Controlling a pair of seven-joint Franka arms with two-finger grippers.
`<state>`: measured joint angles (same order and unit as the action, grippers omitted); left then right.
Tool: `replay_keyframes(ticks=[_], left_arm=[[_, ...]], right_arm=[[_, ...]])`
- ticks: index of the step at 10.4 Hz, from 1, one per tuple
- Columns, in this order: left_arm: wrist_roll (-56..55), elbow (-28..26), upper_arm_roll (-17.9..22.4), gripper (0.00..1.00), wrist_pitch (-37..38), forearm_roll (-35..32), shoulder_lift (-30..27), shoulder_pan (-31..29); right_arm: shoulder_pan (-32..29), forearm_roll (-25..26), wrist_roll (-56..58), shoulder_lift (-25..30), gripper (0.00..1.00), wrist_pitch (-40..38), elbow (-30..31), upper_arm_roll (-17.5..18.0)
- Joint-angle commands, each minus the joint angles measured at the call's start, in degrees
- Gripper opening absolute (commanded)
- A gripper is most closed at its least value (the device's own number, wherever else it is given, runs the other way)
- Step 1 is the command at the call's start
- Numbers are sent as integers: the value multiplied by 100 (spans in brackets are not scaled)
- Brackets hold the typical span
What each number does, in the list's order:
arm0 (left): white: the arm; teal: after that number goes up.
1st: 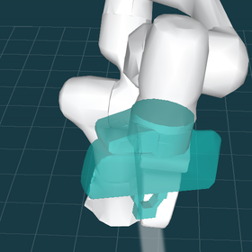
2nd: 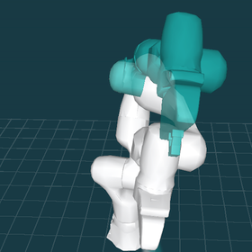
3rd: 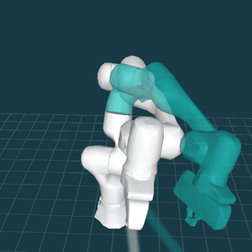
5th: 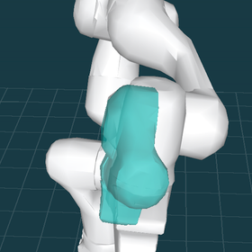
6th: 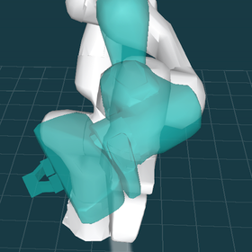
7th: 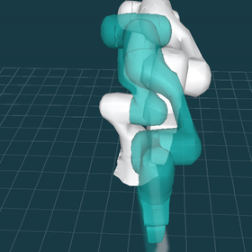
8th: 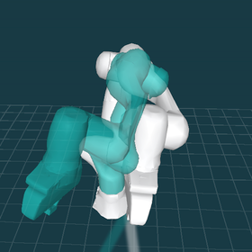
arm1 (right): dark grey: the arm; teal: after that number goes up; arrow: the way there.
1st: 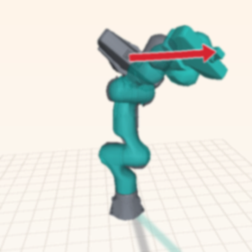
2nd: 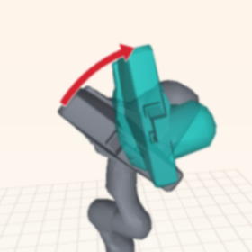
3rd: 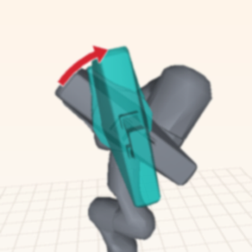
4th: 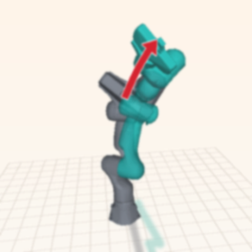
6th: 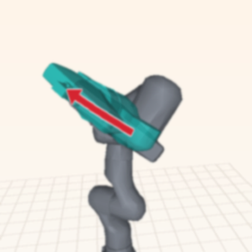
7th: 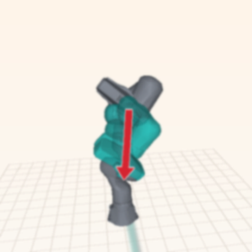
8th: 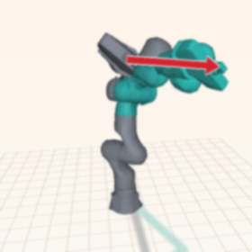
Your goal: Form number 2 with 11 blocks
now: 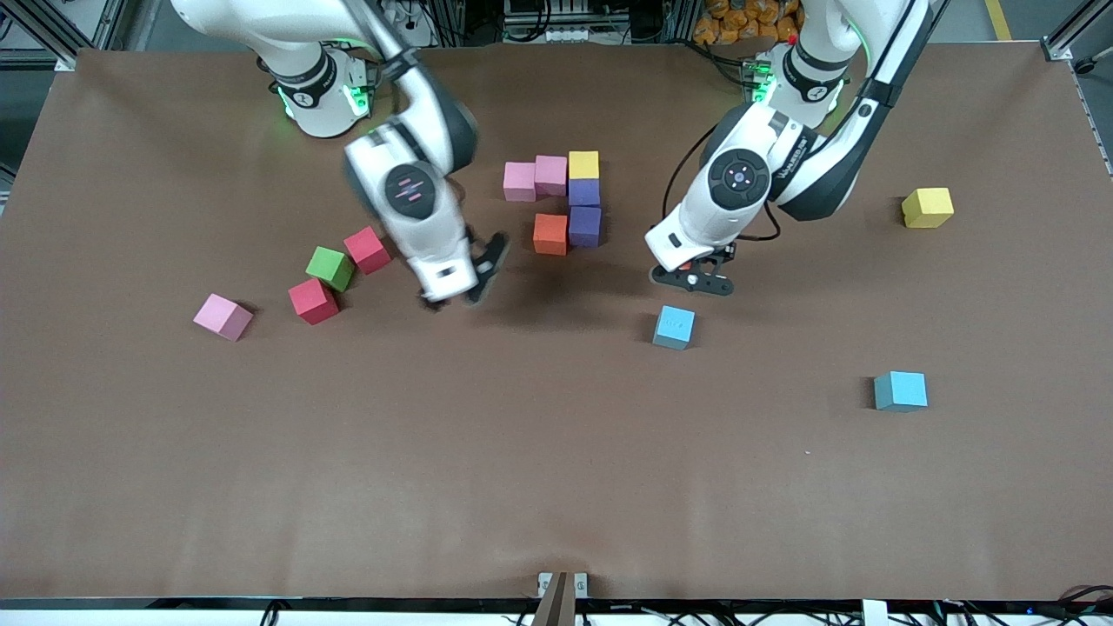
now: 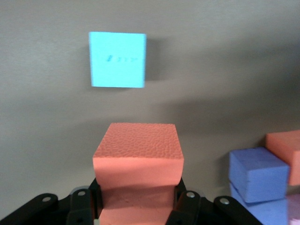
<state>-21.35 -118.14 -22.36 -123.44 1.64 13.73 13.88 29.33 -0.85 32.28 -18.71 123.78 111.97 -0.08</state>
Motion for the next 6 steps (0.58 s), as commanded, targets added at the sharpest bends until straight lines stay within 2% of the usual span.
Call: replay_keyframes(ticks=[1,3,6], left_arm=[[70,308,-189,36,101,135,-19,184],[96,554,-251,33,101,82,33,465],[70,1072,-313,33,101,-268,296,1070]], right_arm=[[-986,6,181,95,100,-493,-158,114],[-1655,6,270,201,100,-810,-140,131],[-2604,6,815,280,100,-838,-70,114]])
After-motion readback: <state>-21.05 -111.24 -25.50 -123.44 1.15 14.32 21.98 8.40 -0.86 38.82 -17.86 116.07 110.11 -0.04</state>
